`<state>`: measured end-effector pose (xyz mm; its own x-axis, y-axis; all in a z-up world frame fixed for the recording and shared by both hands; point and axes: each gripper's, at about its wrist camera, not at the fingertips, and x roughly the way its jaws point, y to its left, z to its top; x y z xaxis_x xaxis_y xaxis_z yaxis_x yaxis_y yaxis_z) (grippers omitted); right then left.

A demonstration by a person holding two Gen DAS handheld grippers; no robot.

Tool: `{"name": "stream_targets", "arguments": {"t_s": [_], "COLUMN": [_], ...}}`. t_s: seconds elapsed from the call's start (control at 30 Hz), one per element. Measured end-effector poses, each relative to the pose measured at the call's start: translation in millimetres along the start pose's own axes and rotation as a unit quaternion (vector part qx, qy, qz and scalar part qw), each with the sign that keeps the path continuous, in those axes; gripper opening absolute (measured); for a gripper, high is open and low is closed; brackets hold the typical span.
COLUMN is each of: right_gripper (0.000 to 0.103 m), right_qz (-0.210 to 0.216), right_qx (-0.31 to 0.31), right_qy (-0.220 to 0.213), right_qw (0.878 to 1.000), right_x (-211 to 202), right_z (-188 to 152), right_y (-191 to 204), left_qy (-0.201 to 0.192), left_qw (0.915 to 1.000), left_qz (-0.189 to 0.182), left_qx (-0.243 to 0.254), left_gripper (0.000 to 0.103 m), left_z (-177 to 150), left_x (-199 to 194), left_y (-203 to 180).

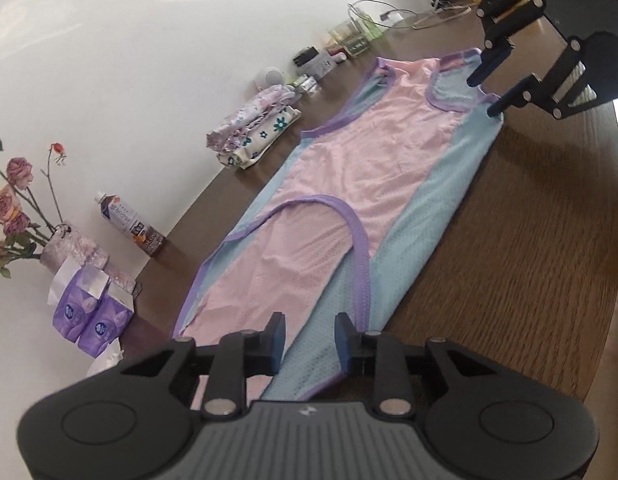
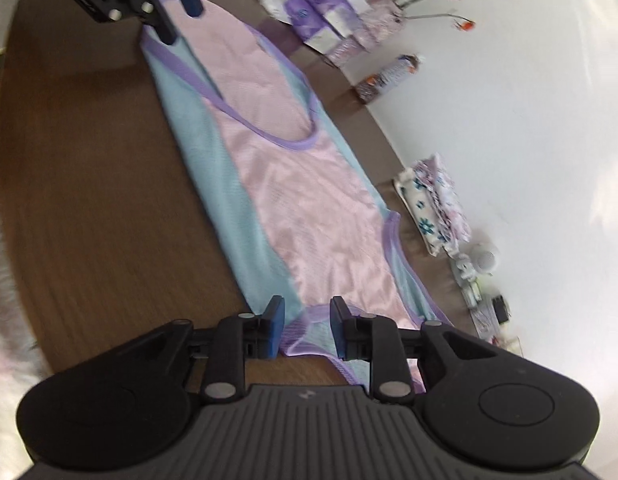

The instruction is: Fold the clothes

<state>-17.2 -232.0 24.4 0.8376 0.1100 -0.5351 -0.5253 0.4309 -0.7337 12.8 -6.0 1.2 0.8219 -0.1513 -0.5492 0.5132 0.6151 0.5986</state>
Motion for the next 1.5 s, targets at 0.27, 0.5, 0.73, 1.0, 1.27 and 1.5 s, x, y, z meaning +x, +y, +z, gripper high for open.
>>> {"name": "stream_targets", "arguments": {"t_s": [0.27, 0.5, 0.73, 1.0, 1.27, 1.5], "right_gripper": [0.021, 0.016, 0.016, 0.016, 0.016, 0.056], "right_qz": [-0.003, 0.015, 0.019, 0.013, 0.009, -0.01], "right_qx": [0.031, 0.04, 0.066, 0.092, 0.116, 0.201], "right_qy": [0.009, -0.001, -0.012, -0.013, -0.014, -0.029], "right_qw": [0.999, 0.999, 0.998, 0.996, 0.993, 0.979], "right_x": [10.3, -3.8, -4.5, -5.7, -7.8, -19.2], "right_z": [-7.1, -11.8, -7.4, -3.1, 1.0, -5.3], "right_y": [-2.9, 4.9, 6.9, 11.1, 15.4, -2.0], "left_qy": [0.028, 0.032, 0.042, 0.045, 0.039, 0.025], "left_qw": [0.9977, 0.9965, 0.9945, 0.9924, 0.9899, 0.9716], "left_qz": [0.009, 0.028, 0.056, 0.077, 0.087, 0.122], "left_qx": [-0.061, -0.071, -0.079, -0.084, -0.104, -0.201], "left_gripper": [0.013, 0.008, 0.008, 0.008, 0.008, 0.05], "left_z": [-11.7, -17.9, -21.6, -27.3, -29.8, -32.6], "left_x": [13.1, 6.2, 7.4, 2.0, -3.4, -15.1], "left_y": [7.6, 3.0, 5.5, 1.4, -2.1, 10.6]}}
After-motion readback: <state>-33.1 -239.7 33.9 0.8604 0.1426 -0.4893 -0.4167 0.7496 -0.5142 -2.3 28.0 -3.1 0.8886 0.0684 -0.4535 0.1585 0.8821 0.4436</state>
